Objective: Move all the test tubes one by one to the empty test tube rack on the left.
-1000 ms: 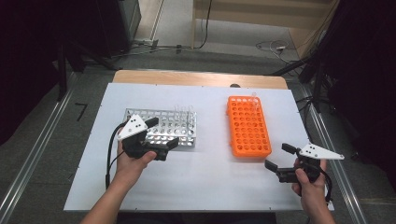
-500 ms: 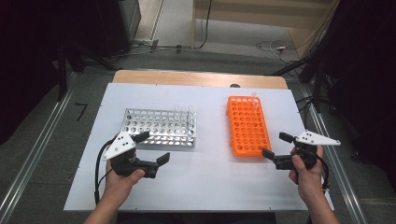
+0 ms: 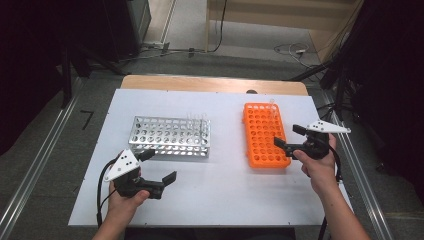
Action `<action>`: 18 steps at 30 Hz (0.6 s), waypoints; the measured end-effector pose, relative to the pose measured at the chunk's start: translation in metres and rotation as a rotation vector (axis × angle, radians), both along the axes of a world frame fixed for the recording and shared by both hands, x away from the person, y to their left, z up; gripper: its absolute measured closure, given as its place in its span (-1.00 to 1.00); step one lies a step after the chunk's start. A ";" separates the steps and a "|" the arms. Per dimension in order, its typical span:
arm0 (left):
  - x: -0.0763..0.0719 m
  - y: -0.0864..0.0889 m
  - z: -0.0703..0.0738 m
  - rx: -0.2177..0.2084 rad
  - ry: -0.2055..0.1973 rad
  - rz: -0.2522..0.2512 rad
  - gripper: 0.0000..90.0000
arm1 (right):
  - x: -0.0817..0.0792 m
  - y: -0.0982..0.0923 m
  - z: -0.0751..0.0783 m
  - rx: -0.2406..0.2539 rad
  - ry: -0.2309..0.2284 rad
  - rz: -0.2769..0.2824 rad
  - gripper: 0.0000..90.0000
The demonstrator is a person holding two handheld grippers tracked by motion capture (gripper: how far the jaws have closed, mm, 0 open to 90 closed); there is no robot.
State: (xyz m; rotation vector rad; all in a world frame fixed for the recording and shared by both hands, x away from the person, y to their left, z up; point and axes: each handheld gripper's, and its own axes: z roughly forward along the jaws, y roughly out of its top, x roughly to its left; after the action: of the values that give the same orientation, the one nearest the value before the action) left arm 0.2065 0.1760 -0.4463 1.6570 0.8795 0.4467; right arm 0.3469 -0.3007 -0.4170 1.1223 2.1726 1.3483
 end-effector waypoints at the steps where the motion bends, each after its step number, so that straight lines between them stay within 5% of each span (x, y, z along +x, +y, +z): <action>1: 0.000 0.000 -0.001 -0.005 0.000 0.000 -1.00 | 0.003 0.001 0.001 0.001 -0.003 0.009 -0.77; 11: 0.001 -0.004 -0.003 -0.017 0.010 -0.007 -1.00 | 0.044 0.014 -0.005 -0.038 0.053 -0.018 -0.10; 18: 0.001 -0.004 -0.004 -0.013 0.011 -0.011 -1.00 | 0.070 0.018 -0.017 -0.093 0.108 -0.076 0.13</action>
State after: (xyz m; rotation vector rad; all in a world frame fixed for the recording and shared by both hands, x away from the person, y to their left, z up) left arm 0.2075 0.1719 -0.4498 1.6530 0.8793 0.4230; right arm 0.4172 -0.2828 -0.4342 1.2547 2.2186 1.1675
